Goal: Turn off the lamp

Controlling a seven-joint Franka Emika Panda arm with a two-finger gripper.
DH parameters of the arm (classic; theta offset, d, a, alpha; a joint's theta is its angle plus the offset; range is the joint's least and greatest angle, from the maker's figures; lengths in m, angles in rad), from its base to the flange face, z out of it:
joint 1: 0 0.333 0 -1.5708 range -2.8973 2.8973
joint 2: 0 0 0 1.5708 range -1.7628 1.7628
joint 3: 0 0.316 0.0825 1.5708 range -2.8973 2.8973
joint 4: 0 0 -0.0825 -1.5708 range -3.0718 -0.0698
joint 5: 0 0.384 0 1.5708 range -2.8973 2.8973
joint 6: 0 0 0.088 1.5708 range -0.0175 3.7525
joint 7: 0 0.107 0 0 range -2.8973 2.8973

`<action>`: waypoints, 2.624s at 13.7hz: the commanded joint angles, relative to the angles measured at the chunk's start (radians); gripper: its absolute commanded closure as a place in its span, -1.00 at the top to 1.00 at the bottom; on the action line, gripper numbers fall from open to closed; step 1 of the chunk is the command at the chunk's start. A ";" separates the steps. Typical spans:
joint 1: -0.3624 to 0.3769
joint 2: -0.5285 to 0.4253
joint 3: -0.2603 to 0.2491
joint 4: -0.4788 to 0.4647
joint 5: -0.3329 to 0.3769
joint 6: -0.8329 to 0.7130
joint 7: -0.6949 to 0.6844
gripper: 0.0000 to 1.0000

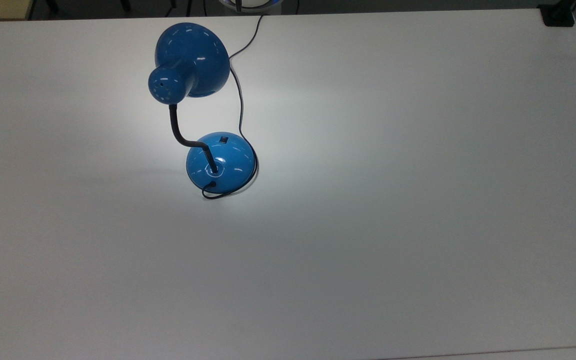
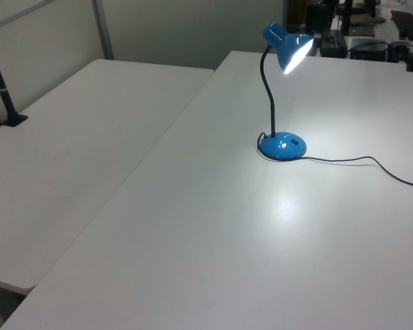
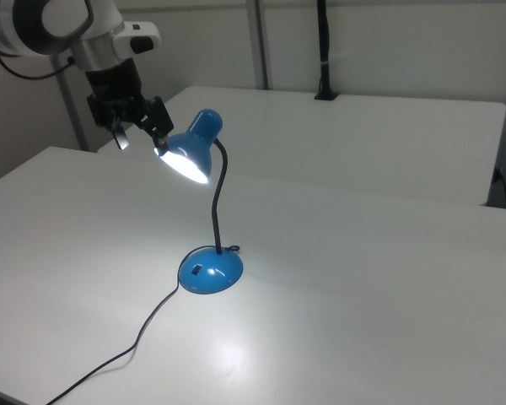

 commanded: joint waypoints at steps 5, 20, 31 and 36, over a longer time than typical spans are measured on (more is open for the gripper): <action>0.004 0.004 -0.003 0.015 0.013 -0.036 -0.021 1.00; 0.003 -0.082 0.009 -0.263 -0.100 -0.102 -0.420 -1.00; 0.006 0.053 0.049 -0.564 -0.107 0.633 -0.006 -1.00; 0.015 0.109 0.050 -0.572 -0.116 0.704 0.046 -1.00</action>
